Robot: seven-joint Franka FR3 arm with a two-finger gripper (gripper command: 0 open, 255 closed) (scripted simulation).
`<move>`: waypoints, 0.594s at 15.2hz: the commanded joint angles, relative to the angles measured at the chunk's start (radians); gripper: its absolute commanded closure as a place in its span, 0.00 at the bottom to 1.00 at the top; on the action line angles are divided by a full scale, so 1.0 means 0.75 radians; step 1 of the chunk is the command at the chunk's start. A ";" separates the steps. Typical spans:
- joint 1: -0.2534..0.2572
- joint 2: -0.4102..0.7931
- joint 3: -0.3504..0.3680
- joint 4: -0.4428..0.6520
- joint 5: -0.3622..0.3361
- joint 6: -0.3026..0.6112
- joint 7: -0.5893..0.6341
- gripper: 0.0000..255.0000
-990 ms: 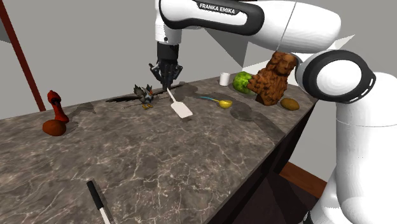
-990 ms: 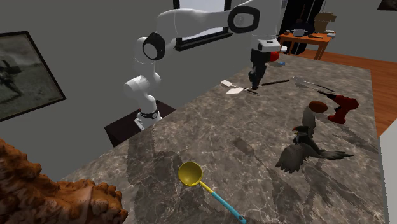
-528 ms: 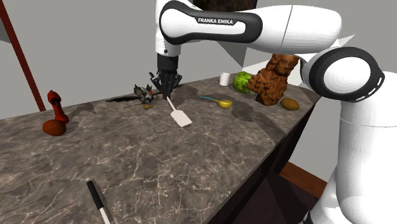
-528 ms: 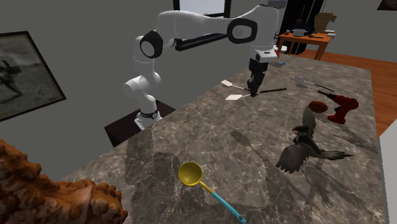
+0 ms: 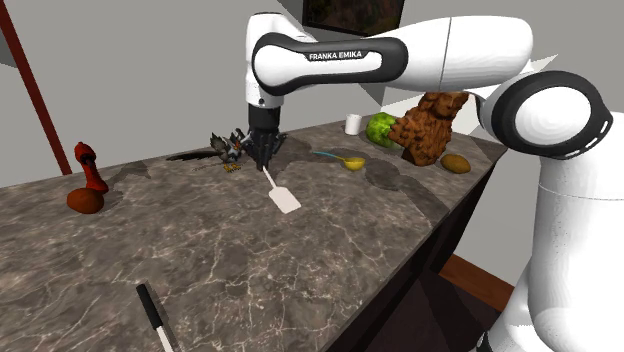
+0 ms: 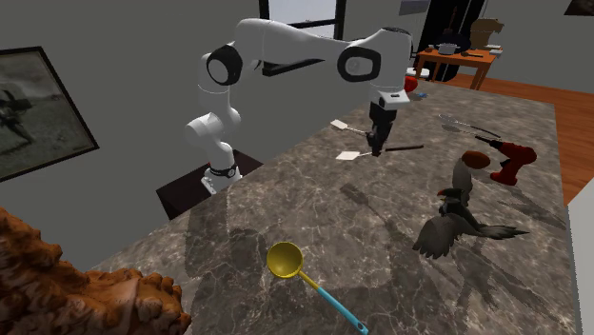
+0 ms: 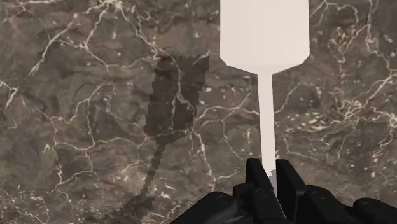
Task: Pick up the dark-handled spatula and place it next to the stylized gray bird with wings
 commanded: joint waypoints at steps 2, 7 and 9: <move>-0.002 -0.002 -0.001 -0.057 -0.001 0.056 0.004 1.00; -0.006 -0.001 -0.002 -0.145 -0.003 0.145 0.008 1.00; -0.007 0.002 -0.003 -0.177 -0.004 0.180 0.010 1.00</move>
